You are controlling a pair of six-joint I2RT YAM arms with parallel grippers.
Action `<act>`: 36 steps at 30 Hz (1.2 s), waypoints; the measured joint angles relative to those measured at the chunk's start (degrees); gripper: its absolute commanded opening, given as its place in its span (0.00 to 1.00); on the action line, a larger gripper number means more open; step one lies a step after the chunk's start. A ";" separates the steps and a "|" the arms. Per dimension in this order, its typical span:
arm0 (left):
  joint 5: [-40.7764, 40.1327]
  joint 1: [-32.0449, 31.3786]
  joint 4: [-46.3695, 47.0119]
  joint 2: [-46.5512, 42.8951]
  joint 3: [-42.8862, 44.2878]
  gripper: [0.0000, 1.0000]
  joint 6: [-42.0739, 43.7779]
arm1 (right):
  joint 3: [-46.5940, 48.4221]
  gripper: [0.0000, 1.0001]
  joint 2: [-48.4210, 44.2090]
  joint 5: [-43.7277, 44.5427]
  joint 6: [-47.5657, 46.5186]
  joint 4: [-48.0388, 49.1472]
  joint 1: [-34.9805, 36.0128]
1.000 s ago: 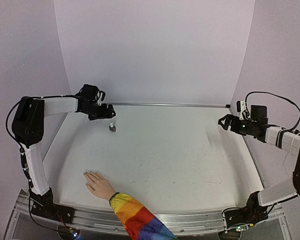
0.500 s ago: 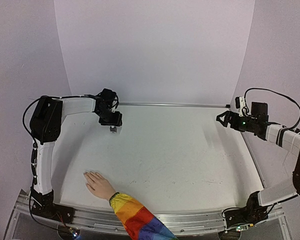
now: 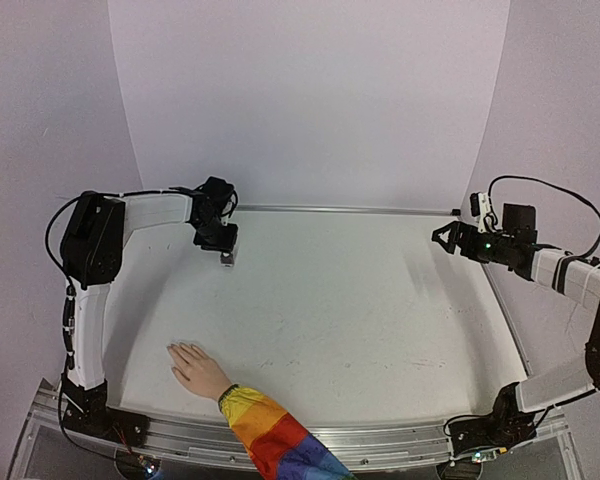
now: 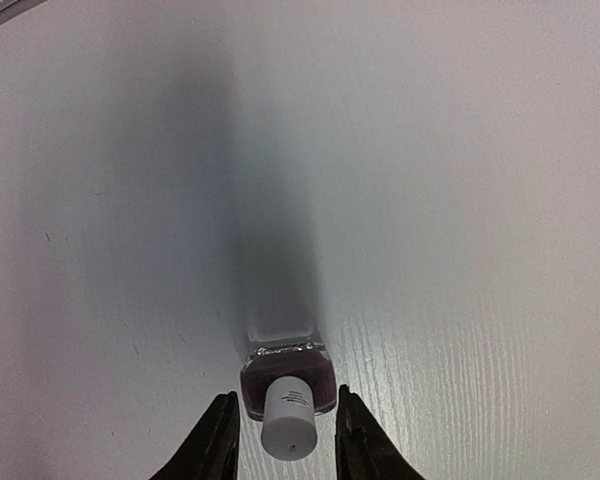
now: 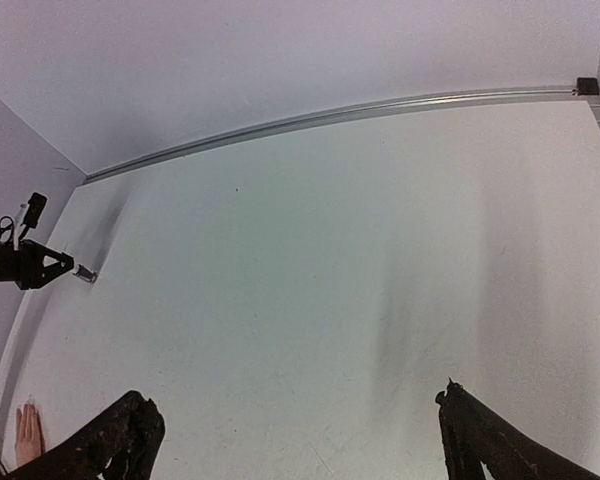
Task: Paint the nails
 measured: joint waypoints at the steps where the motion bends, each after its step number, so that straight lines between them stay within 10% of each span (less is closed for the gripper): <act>1: -0.04 0.00 -0.31 0.02 0.15 0.30 0.04 | 0.00 0.98 0.00 -0.02 0.02 0.04 0.00; 18: -0.02 -0.02 -2.75 1.73 3.26 0.26 0.15 | 0.00 0.98 0.00 -0.94 0.17 0.24 0.00; 36: -0.02 -0.04 -4.42 2.62 5.07 0.00 0.59 | 0.02 0.98 0.00 -0.85 1.70 0.70 0.00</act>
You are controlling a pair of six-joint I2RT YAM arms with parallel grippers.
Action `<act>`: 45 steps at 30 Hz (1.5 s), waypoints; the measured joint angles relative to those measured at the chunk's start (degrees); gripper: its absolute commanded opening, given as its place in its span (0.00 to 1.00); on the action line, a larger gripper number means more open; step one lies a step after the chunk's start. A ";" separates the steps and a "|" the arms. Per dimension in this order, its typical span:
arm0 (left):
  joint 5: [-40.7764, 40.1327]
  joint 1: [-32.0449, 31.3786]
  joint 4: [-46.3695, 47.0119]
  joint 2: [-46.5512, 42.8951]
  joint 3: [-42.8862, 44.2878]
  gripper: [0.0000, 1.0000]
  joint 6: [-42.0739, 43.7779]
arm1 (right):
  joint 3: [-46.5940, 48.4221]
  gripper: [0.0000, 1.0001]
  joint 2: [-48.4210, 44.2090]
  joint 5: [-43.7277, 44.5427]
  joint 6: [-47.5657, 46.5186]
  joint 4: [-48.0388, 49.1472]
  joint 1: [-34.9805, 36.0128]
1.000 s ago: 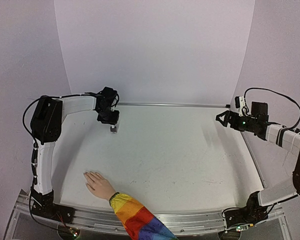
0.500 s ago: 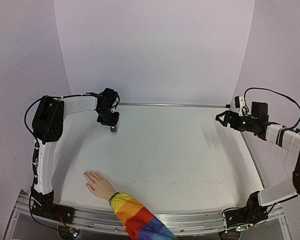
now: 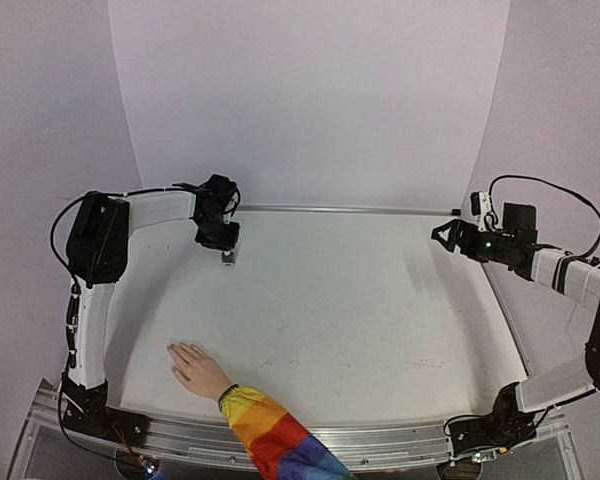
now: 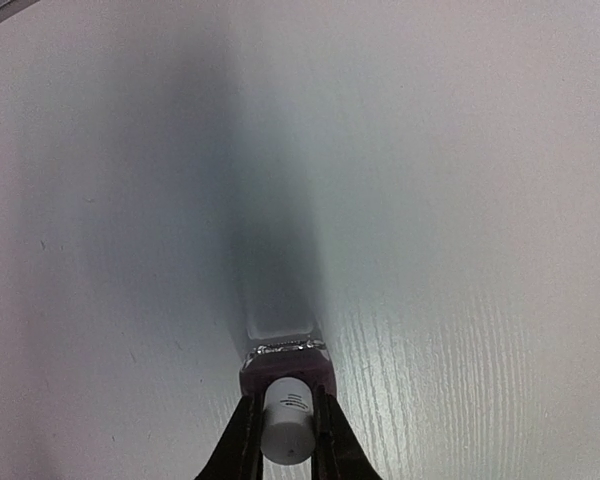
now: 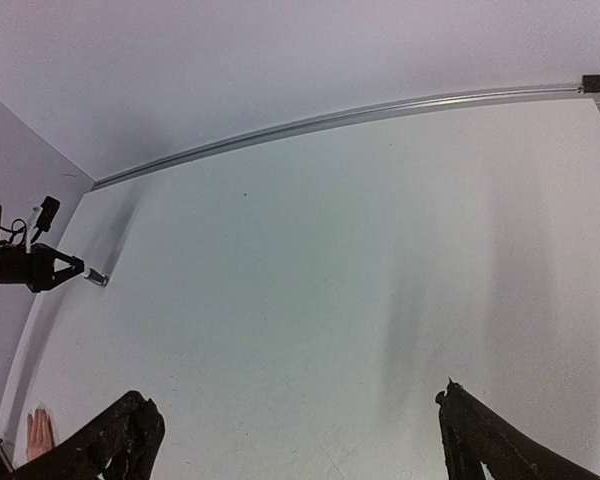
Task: Paint the nails
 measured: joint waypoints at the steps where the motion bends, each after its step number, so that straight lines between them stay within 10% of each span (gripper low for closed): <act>1: 0.22 0.00 0.00 0.00 0.00 0.00 0.00 | 0.00 0.98 0.00 0.00 0.35 0.39 0.00; 10: 8.50 -0.02 -4.42 -2.75 0.00 0.00 -2.71 | 0.09 0.98 3.10 -3.56 1.88 7.21 3.08; 27: 23.63 -8.17 -6.67 -10.84 2.62 0.00 -11.21 | 19.39 0.76 30.14 -2.32 -4.55 14.97 37.79; 45: 28.65 -9.53 -7.06 -14.45 2.60 0.00 -12.96 | 25.64 0.53 40.59 -1.09 -6.71 22.12 41.18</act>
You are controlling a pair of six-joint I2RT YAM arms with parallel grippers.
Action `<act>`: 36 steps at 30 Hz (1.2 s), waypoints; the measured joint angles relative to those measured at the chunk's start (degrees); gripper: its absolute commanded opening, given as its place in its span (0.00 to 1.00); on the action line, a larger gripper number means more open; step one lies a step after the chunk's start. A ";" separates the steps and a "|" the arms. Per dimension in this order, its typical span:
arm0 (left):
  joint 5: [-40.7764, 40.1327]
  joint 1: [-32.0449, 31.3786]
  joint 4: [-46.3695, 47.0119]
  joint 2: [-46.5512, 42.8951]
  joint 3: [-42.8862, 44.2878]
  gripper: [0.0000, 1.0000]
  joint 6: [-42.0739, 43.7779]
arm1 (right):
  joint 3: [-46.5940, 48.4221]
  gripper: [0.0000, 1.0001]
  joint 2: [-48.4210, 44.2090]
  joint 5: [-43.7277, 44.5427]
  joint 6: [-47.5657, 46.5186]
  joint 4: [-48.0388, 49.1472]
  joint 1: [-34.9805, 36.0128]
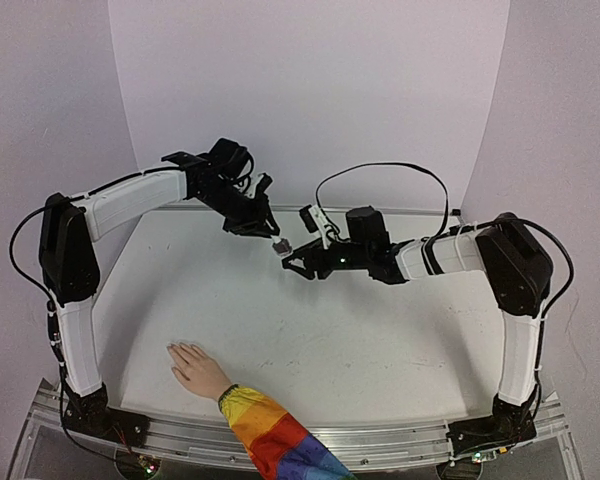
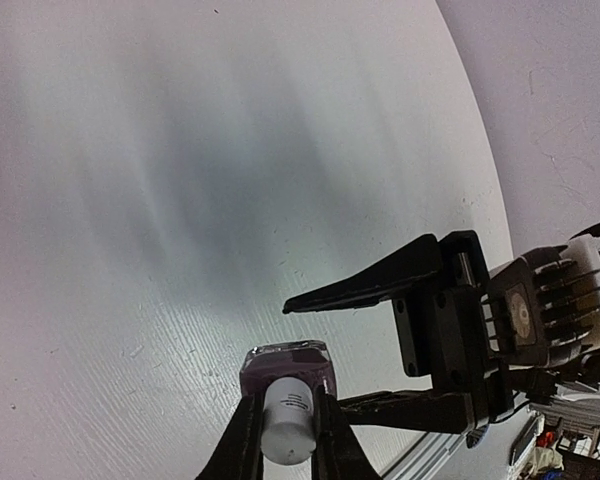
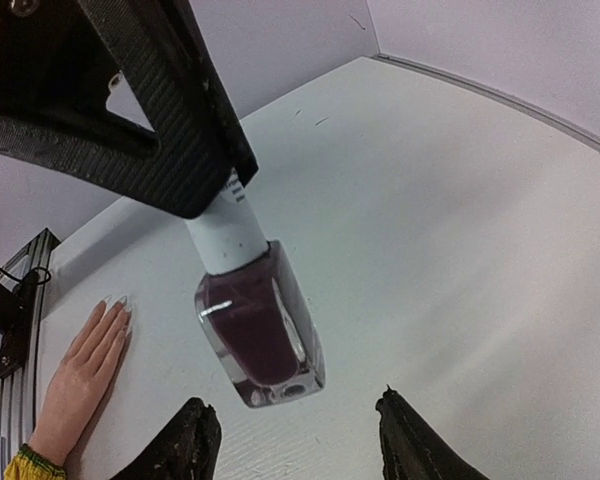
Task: Paint the nails
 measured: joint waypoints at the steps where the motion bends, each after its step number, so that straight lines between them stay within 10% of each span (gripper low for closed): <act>1: 0.09 0.00 0.00 0.00 0.00 0.00 -0.02 | 0.33 0.52 0.35 -0.22 0.07 0.44 0.13; 16: 1.57 0.00 -0.20 0.00 -0.07 0.00 -0.15 | 3.50 0.30 3.23 -2.86 2.25 4.66 0.87; 29: 2.40 0.00 -1.05 0.00 -0.07 0.00 -0.15 | 4.37 0.34 4.04 -4.02 3.15 5.81 0.98; 36: 2.49 0.07 -0.94 0.00 -0.11 0.00 -0.48 | 4.70 0.10 4.09 -5.22 2.99 6.16 1.20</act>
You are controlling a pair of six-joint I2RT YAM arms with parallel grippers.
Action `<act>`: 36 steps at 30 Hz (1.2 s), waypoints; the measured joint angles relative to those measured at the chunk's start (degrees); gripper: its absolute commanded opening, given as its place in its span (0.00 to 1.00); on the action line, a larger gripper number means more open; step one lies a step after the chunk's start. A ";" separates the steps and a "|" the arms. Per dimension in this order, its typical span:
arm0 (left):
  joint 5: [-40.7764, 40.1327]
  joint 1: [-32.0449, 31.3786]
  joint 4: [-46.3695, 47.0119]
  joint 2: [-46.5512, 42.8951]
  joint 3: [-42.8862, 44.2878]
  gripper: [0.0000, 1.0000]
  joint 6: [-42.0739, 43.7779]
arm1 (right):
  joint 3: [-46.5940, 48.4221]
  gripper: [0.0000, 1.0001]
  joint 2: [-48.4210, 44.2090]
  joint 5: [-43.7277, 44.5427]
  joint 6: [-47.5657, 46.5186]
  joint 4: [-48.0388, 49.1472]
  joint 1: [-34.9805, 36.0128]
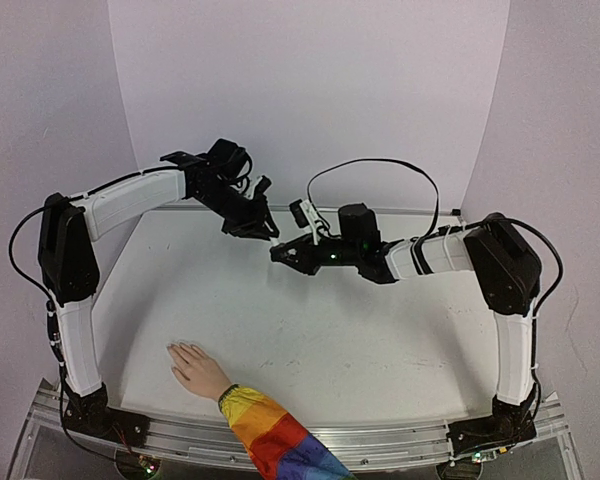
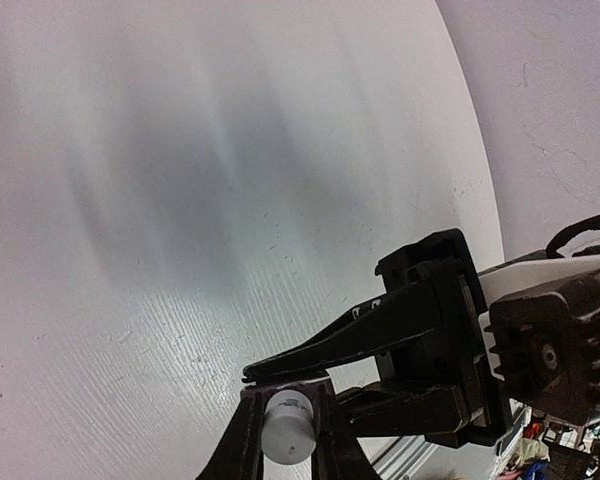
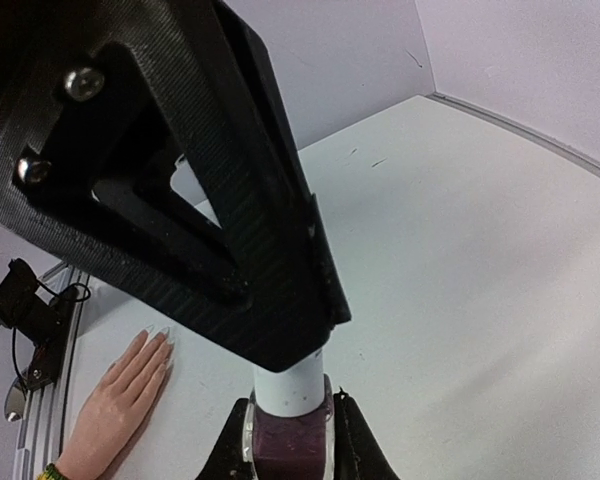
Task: Paint the nails
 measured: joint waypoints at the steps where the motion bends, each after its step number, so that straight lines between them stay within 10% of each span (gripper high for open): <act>1: 0.02 0.09 -0.37 -0.02 0.00 0.00 -0.17 | 0.02 0.02 0.00 -0.02 0.15 0.02 0.11; 4: 0.07 0.09 -0.33 -0.02 0.00 0.07 -0.26 | 0.02 0.00 0.02 0.02 0.13 -0.07 0.22; 10: 0.35 0.02 0.20 -1.18 -1.25 0.66 1.09 | -0.68 0.00 -0.37 0.24 1.05 0.28 0.35; 16: 4.15 0.04 8.61 -11.39 -12.57 0.95 2.19 | -8.22 0.00 -8.15 -0.17 4.11 0.02 0.35; 24: 18.25 -0.70 34.67 -25.24 -26.82 0.92 -1.07 | -14.12 0.00 -23.23 -4.94 11.10 6.69 0.35; 36: 26.56 -7.58 48.04 -25.64 -28.46 0.57 -1.20 | -19.56 0.00 -26.95 -13.97 21.97 19.04 1.31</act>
